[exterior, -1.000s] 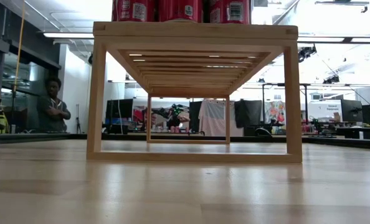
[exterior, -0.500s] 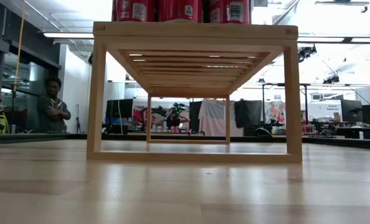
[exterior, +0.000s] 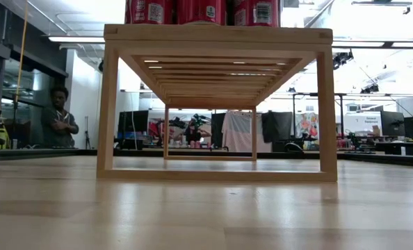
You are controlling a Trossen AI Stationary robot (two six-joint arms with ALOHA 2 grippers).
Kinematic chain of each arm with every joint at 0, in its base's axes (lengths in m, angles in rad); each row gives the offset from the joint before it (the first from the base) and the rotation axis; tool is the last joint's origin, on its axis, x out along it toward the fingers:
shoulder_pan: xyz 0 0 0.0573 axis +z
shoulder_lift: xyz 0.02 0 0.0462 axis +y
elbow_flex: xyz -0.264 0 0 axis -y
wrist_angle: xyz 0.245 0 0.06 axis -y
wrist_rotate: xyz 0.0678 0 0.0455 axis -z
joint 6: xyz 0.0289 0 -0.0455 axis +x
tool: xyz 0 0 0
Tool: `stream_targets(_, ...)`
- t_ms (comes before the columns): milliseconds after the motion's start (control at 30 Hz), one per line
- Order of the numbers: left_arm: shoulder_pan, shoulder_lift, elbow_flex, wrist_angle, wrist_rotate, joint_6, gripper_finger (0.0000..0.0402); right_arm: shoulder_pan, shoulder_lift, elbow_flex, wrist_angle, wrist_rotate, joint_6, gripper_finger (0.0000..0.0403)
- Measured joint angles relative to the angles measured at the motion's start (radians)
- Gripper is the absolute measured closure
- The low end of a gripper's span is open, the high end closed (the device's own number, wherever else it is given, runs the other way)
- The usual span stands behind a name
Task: Place canned beverage on shelf
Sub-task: Put the red-silver soda can on the shelf aligned with the other red-silver soda cans
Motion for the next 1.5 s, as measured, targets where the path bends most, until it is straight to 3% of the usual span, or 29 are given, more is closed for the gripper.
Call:
stream_targets(200, 0.005, -0.003, 0.0, -0.014, -0.032, 0.015, 0.0152, 0.0, -0.001, 0.0, 0.016, 0.015, 0.024, 0.0037)
stream_targets(400, 0.051, -0.047, -0.003, -0.081, -0.107, 0.039, 0.0152, -0.026, -0.04, 0.001, -0.035, 0.032, 0.045, 0.0031)
stream_targets(567, 0.105, -0.113, -0.015, -0.161, -0.143, 0.02, 0.0152, -0.061, -0.096, 0.001, -0.217, 0.029, 0.083, 0.0029)
stream_targets(700, 0.132, -0.189, -0.125, -0.117, -0.112, -0.057, 0.0152, -0.082, -0.135, 0.001, -0.4, 0.034, 0.127, 0.0028)
stream_targets(800, 0.134, -0.248, -0.275, 0.082, -0.084, -0.165, 0.0152, -0.086, -0.146, 0.001, -0.491, 0.032, 0.15, 0.0028)
stream_targets(967, 0.117, -0.272, -0.561, 0.683, -0.085, -0.43, 0.0152, -0.076, -0.149, 0.001, -0.501, 0.032, 0.145, 0.0027)
stream_targets(1100, 0.105, -0.209, -0.681, 1.133, -0.159, -0.642, 0.0152, -0.076, -0.14, 0.0, -0.451, 0.023, 0.123, 0.0027)
stream_targets(1200, 0.08, -0.143, -0.692, 1.33, -0.239, -0.729, 0.0152, -0.076, -0.152, -0.078, -0.322, -0.006, 0.105, 0.0027)
stream_targets(1300, 0.045, -0.078, -0.675, 1.477, -0.298, -0.762, 0.0152, -0.077, -0.196, -0.266, -0.131, -0.041, 0.106, 0.0027)
stream_targets(1367, 0.022, -0.046, -0.659, 1.522, -0.342, -0.766, 0.0152, -0.079, -0.227, -0.416, 0.108, -0.054, 0.127, 0.0027)
stream_targets(1500, -0.024, 0.025, -0.62, 1.527, -0.422, -0.75, 0.0152, -0.079, -0.259, -0.671, 0.769, -0.096, 0.253, 0.0027)
